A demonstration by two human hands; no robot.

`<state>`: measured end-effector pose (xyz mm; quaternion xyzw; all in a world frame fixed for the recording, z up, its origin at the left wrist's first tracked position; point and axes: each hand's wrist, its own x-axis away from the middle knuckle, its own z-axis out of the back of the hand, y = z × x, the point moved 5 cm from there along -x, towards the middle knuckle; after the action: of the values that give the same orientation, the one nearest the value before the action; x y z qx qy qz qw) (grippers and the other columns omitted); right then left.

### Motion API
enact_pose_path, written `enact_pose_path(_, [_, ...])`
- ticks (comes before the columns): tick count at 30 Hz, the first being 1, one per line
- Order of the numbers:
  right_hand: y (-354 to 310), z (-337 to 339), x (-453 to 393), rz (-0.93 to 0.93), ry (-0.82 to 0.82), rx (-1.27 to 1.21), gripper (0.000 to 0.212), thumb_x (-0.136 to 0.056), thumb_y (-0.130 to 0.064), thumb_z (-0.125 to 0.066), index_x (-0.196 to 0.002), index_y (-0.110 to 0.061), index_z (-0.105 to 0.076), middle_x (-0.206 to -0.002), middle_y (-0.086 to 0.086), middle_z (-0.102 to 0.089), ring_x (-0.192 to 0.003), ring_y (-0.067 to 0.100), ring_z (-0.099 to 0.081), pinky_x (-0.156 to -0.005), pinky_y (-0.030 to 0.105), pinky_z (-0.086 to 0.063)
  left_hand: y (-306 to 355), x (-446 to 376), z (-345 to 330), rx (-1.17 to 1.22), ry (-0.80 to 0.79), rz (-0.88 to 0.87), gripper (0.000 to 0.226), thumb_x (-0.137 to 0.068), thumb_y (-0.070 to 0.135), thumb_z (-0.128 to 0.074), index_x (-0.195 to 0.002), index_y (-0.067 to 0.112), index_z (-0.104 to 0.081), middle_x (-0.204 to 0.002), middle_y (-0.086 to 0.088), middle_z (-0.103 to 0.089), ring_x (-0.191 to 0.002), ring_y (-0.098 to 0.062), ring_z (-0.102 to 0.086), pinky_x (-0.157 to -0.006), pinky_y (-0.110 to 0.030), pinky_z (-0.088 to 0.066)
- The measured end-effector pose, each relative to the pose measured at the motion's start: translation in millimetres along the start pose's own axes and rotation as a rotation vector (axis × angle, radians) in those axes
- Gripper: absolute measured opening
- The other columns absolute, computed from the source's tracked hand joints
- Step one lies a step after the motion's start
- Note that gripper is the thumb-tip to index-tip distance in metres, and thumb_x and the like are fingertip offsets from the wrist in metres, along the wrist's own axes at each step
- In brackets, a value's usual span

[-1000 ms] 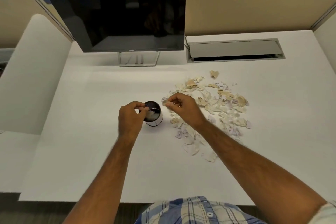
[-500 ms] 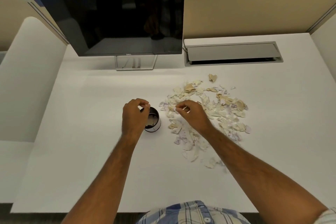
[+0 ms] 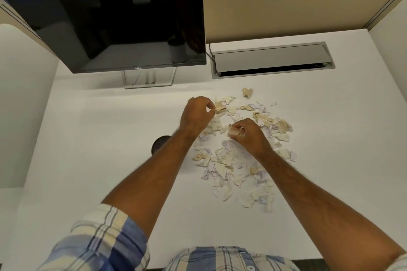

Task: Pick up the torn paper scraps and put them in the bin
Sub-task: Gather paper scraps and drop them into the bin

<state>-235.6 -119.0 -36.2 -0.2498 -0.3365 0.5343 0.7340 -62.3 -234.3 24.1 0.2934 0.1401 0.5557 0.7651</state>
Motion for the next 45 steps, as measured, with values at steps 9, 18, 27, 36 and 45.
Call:
enact_pose_path(9, [7.9, -8.4, -5.0, 0.047, -0.056, 0.113, 0.034, -0.083, -0.017, -0.08, -0.115, -0.017, -0.066, -0.109, -0.001, -0.062, -0.101, 0.016, -0.058, -0.086, 0.034, -0.051, 6.7, -35.0, -38.6, -0.162, -0.134, 0.028, 0.03, -0.085, 0.026, -0.081, -0.112, 0.017, -0.077, -0.114, -0.003, -0.074, -0.109, -0.021, -0.062, -0.091, -0.034, -0.051])
enact_pose_path(18, [5.8, -1.2, -7.3, 0.012, 0.018, 0.059, 0.009, -0.096, -0.018, -0.063, -0.103, -0.02, -0.069, -0.098, -0.004, -0.065, -0.088, 0.012, -0.061, -0.074, 0.027, -0.049, 9.7, -41.3, -46.1, -0.245, -0.047, -0.041, 0.014, -0.091, 0.024, -0.074, -0.101, 0.017, -0.081, -0.095, -0.001, -0.077, -0.093, -0.02, -0.066, -0.082, -0.035, -0.058])
enact_pose_path(27, [-21.3, 18.5, 4.6, -0.012, 0.167, -0.183, 0.003, -0.095, -0.02, -0.068, -0.094, -0.023, -0.067, -0.093, -0.009, -0.068, -0.08, 0.001, -0.063, -0.066, 0.013, -0.048, 8.5, 1.2, 28.5, 0.186, 0.174, 0.053, 0.013, -0.091, 0.038, -0.073, -0.09, 0.025, -0.077, -0.091, 0.016, -0.072, -0.089, -0.004, -0.063, -0.083, -0.034, -0.056])
enact_pose_path(36, [-90.6, -13.4, 18.4, 0.138, 0.024, -0.316, 0.012, -0.094, -0.026, -0.071, -0.102, -0.018, -0.071, -0.093, -0.012, -0.07, -0.082, 0.003, -0.065, -0.072, 0.016, -0.054, -44.6, 112.2, 95.1, 0.145, 0.256, 0.091, 0.014, -0.092, 0.046, -0.072, -0.092, 0.032, -0.075, -0.091, 0.021, -0.07, -0.091, -0.006, -0.061, -0.084, -0.031, -0.05])
enact_pose_path(45, [-148.9, -66.2, 29.8, 0.318, -0.143, -0.224, 0.02, -0.095, -0.036, -0.068, -0.103, -0.019, -0.073, -0.094, -0.008, -0.072, -0.084, 0.007, -0.064, -0.076, 0.027, -0.056, -100.8, 155.2, 89.6, 0.025, 0.215, 0.219, 0.011, -0.093, 0.03, -0.071, -0.1, 0.025, -0.078, -0.1, 0.015, -0.07, -0.096, -0.014, -0.059, -0.084, -0.033, -0.051])
